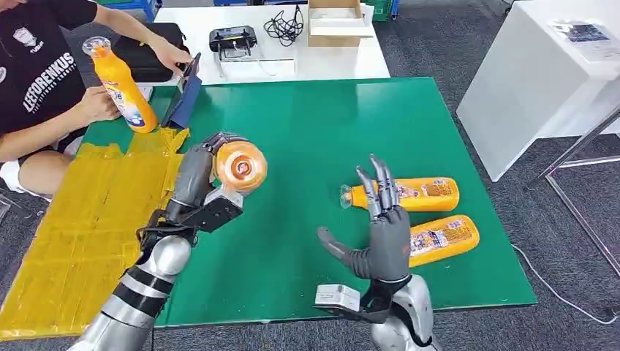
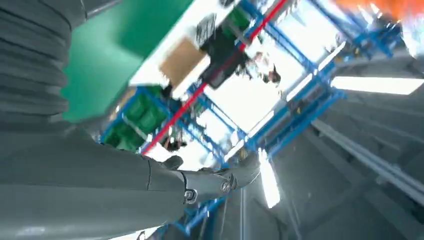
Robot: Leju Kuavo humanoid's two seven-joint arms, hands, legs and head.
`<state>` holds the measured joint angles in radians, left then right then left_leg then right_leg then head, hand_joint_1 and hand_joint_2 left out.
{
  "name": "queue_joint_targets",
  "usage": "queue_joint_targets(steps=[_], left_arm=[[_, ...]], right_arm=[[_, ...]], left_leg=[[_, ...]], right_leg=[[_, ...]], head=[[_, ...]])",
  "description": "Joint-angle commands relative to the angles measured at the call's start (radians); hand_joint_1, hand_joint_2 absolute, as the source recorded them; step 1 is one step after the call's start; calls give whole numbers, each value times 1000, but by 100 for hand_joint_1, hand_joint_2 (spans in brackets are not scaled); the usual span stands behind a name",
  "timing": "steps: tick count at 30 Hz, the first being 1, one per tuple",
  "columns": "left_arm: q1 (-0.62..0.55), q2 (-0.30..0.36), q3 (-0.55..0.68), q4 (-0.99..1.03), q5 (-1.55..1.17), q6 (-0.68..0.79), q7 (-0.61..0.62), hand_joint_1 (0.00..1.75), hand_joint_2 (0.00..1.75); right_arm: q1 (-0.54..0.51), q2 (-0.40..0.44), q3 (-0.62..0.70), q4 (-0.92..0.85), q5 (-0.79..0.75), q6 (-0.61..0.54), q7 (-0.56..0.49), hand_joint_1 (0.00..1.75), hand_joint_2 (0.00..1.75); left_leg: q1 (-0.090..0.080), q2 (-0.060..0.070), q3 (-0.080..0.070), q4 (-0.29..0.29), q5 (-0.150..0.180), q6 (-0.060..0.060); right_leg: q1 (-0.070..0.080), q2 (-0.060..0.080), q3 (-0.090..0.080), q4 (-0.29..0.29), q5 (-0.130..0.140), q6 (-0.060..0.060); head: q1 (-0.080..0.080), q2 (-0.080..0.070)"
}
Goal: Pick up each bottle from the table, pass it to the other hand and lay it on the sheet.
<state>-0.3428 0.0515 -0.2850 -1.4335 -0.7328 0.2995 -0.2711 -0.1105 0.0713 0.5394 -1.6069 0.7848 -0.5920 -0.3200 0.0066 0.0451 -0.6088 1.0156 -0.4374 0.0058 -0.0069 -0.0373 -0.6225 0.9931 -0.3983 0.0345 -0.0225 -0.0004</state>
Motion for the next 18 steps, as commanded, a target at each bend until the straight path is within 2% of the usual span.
queue_joint_targets(steps=[1, 3, 4, 5, 11, 18], left_arm=[[-193, 83, -35, 406, -448, -5, 232, 175, 175], [-190, 79, -22, 440, -461, -20, 255, 175, 175], [-187, 74, 9, 478, -448, -30, 269, 175, 175], [-186, 77, 22, 499, -448, -17, 270, 175, 175], [-200, 88, 95, 632, -479, 9, 325, 175, 175], [-197, 65, 115, 665, -492, -8, 310, 175, 175]], right_arm=[[-64, -156, -160, -142, 185, 104, 136, 0, 175], [-91, -174, -184, -125, 206, 138, 165, 0, 175], [-118, -212, -190, -108, 173, 211, 170, 0, 175], [-129, -221, -206, -96, 161, 222, 164, 0, 175], [-138, -236, -286, -82, 123, 249, 157, 0, 175], [-148, -247, -342, -36, 54, 293, 136, 0, 175]], left_leg=[[0, -9, 5, -1, 0, 0], [0, -4, 6, -1, 0, 0], [-1, 0, 3, -1, 0, 0], [-1, -2, 5, -1, 0, 0], [-1, -1, 4, 0, -1, 0], [-1, -3, 5, -1, -1, 0]], right_leg=[[-1, -1, 6, -1, -1, -1], [-1, 3, 7, -1, 0, -1], [-1, 2, 3, 0, 0, 0], [-1, 2, 5, -1, -1, -1], [-1, 3, 4, 0, -1, 0], [-1, 2, 6, 0, -1, -1]], head=[[0, 0], [0, 0], [0, 0], [0, 0], [0, 0], [0, 0]])
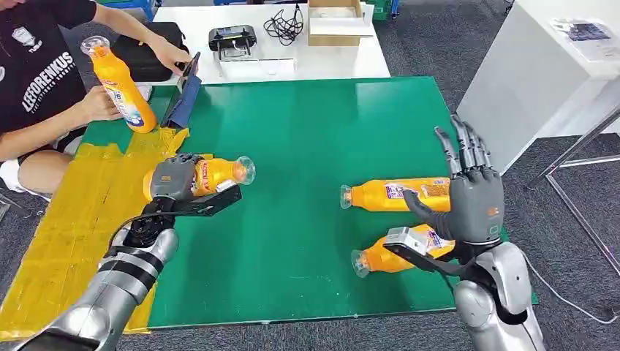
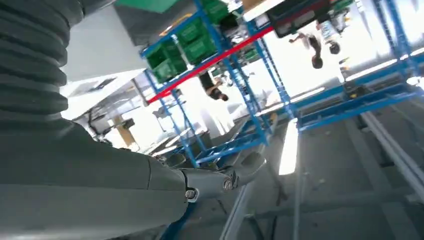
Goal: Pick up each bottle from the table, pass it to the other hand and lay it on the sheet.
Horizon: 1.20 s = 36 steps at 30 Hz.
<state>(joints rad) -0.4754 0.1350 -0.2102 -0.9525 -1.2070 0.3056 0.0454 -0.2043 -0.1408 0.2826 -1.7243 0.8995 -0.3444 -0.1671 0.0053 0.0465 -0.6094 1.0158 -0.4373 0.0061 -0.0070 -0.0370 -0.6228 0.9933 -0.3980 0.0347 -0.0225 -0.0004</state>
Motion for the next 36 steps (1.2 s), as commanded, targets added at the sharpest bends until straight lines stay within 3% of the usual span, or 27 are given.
queue_joint_targets(steps=[1, 9, 10, 11, 16, 25, 31, 36], left_arm=[[-69, -26, 39, 189, -23, -16, -3, 175, 175], [-98, -45, 40, 246, -29, -8, -18, 175, 175], [-102, -47, 38, 253, -29, -9, -22, 119, 175], [-103, -49, 36, 256, -32, -9, -23, 0, 175], [-124, -58, 18, 303, -56, -17, -3, 0, 175], [-153, -71, 2, 400, -81, -78, 39, 0, 175], [-112, -114, 88, 288, 106, -16, -131, 0, 175], [-4, -139, 124, 29, 337, 116, -323, 0, 175]], right_arm=[[-71, -42, -92, 113, -69, 71, -16, 0, 175], [-136, -78, -124, 273, -126, 186, -55, 0, 175], [-150, -90, -119, 303, -127, 212, -51, 0, 175], [-158, -94, -120, 323, -127, 219, -48, 0, 175], [-203, -115, -114, 450, -120, 241, -78, 0, 175], [-213, -99, -90, 496, -54, 221, -55, 0, 175], [-229, -169, -55, 570, -41, 268, -78, 0, 175], [-268, -201, -12, 652, -39, 284, -111, 0, 175]], left_leg=[[0, -4, 4, -1, -1, 0], [0, -3, 4, -1, 0, 0], [0, -2, 3, -1, 0, 0], [0, -3, 5, -1, -1, 0], [0, -3, 3, 0, 0, 0], [0, -4, 5, -1, 0, 0], [-1, -4, 5, -1, -1, 0], [0, -6, 4, 0, -1, 1]], right_leg=[[-1, 1, 4, 0, -1, -1], [-1, 2, 5, -1, 0, 0], [-1, 2, 3, -1, 0, 0], [-1, 3, 6, -1, 0, 0], [-1, 1, 4, -1, 0, 0], [-1, 2, 5, -1, 0, 0], [-1, 2, 5, -1, 0, 0], [-1, 1, 6, -1, -1, 0]], head=[[0, 0], [0, 0], [0, 0], [0, 0], [0, 0], [0, 0], [0, 0], [0, 0]])
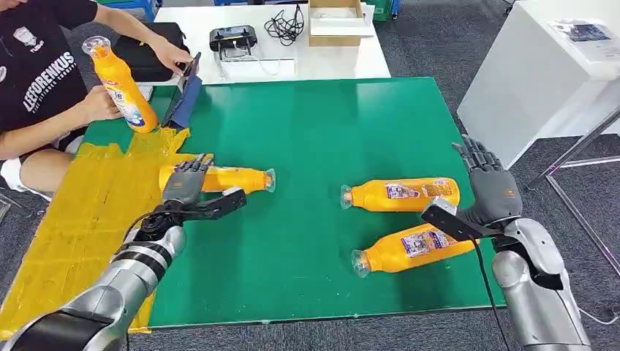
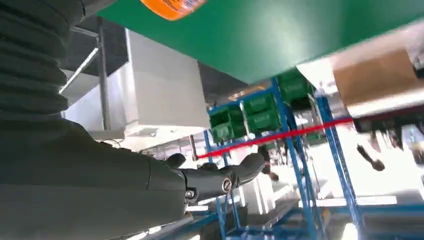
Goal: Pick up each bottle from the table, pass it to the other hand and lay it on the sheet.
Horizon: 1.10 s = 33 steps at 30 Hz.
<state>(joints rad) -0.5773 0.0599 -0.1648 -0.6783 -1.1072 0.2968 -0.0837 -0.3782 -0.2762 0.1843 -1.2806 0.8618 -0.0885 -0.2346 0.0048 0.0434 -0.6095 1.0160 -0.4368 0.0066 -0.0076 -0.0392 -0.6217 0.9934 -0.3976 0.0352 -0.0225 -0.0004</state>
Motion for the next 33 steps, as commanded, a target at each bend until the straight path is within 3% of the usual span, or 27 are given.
queue_joint_targets(steps=[1, 5, 9, 18, 26, 33], left_arm=[[105, -61, 72, -266, 238, 121, -192, 0, 175], [135, -62, 72, -366, 226, 261, -166, 0, 175], [166, -78, 76, -459, 294, 341, -232, 0, 175], [250, -102, -25, -662, 465, 239, -334, 0, 175], [288, -99, -112, -735, 460, 228, -327, 0, 175], [338, -78, -163, -824, 517, 228, -350, 0, 175]], right_arm=[[-102, -66, 90, 223, -3, 23, -49, 0, 175], [-155, -47, 132, 331, 33, -2, -54, 0, 175], [-204, -25, 175, 430, 39, -26, -89, 0, 175], [-275, 28, 236, 604, 66, -57, -115, 0, 175], [-325, 66, 274, 740, 88, -59, -108, 0, 175], [-367, 51, 298, 852, 106, -37, -64, 0, 175]], left_leg=[[0, -1, 2, 0, -1, 0], [0, 0, 5, 0, -3, 0], [0, 1, 3, 0, -2, 0], [0, -1, 4, 0, -2, 0], [0, -2, 2, 0, -1, 0], [0, -3, 5, -1, -2, 0]], right_leg=[[-1, 3, 2, -1, 0, 0], [-1, 6, 5, -1, -1, -1], [-1, 6, 3, 0, 0, -1], [0, 5, 4, -1, -1, 0], [-1, 3, 3, -1, -1, -1], [-1, 2, 6, -1, -1, -1]], head=[[0, 0], [0, 0], [0, 0], [0, 0], [0, 0], [0, 0]])
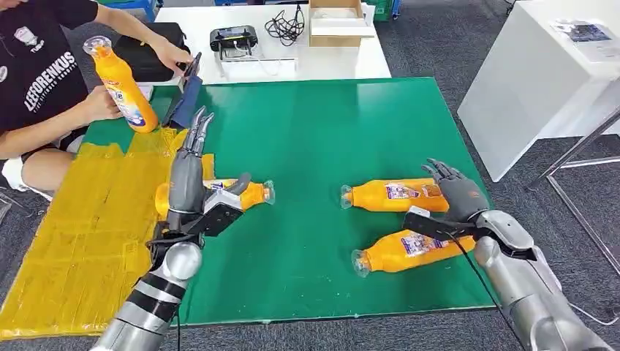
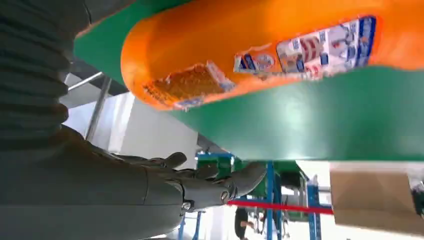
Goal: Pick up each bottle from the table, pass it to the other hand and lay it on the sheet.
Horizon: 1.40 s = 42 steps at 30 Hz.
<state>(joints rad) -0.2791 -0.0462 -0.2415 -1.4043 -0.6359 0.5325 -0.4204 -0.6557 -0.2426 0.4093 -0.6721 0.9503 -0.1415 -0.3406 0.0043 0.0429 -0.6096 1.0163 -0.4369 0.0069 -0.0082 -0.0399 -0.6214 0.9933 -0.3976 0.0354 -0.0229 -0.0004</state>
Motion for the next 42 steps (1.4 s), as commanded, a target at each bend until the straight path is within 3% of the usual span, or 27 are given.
queue_joint_targets(steps=[1, 6, 16, 17, 18, 19, 26, 28, 30, 38, 42], left_arm=[[47, 32, -92, -109, 60, -8, -28, 0, 175], [68, 42, -127, -152, 98, -23, -65, 0, 175], [82, 36, -173, -175, 92, -6, -86, 0, 175], [86, 34, -182, -180, 89, -4, -88, 0, 175], [89, 33, -188, -186, 88, -2, -87, 0, 175], [91, 33, -192, -190, 88, -1, -86, 0, 175], [90, 36, -190, -190, 88, -1, -86, 0, 175], [88, 37, -194, -187, 88, 3, -86, 0, 175], [88, 40, -201, -181, 98, -4, -84, 0, 175], [100, 43, -195, -184, 120, 14, -94, 0, 175], [108, 41, -186, -193, 127, 27, -103, 0, 175]], right_arm=[[-101, 13, 72, 268, 20, 33, 65, 0, 175], [-133, -3, 110, 335, 77, 53, 144, 0, 175], [-139, 1, 166, 373, 157, 49, 203, 5, 175], [-133, 4, 166, 371, 158, 40, 204, 63, 175], [-128, 8, 164, 372, 157, 31, 200, 150, 175], [-123, 10, 165, 372, 159, 26, 199, 161, 175], [-123, 9, 165, 372, 159, 26, 199, 161, 175], [-122, 9, 172, 374, 169, 20, 197, 175, 175], [-116, 11, 169, 375, 167, 15, 187, 175, 175], [-87, 6, 137, 341, 113, 47, 61, 175, 175], [-101, 2, 158, 315, 128, 46, 62, 175, 175]], left_leg=[[0, -4, 6, -1, -2, 0], [0, -3, 4, 0, -2, 0], [0, -3, 2, -1, 0, 0], [0, -4, 3, -1, 0, 0], [0, -5, 6, -1, -1, 0], [1, -5, 6, -1, -1, 0], [1, -6, 8, -2, -1, 0], [1, -5, 9, -1, 0, 0], [1, -5, 10, -1, 0, 0], [1, -6, 17, -2, 0, 1], [1, -4, 19, -2, -1, 1]], right_leg=[[0, 3, 6, -1, -2, -1], [-1, 3, 4, 0, -2, -1], [0, 0, 3, -1, -1, -1], [-1, -1, 3, -1, -1, -1], [-1, 0, 7, -1, -2, -1], [0, 0, 7, -2, -1, -1], [0, -1, 9, -3, -1, -1], [0, -1, 10, -2, -1, -1], [0, -1, 12, -3, -1, -1], [0, -1, 18, -5, 0, -1], [-1, 1, 19, -4, 0, -1]], head=[[0, 0], [0, 0], [0, 0], [0, 0], [0, 0], [0, 0], [0, 0], [0, 0], [0, 0], [0, 0], [0, 0]])
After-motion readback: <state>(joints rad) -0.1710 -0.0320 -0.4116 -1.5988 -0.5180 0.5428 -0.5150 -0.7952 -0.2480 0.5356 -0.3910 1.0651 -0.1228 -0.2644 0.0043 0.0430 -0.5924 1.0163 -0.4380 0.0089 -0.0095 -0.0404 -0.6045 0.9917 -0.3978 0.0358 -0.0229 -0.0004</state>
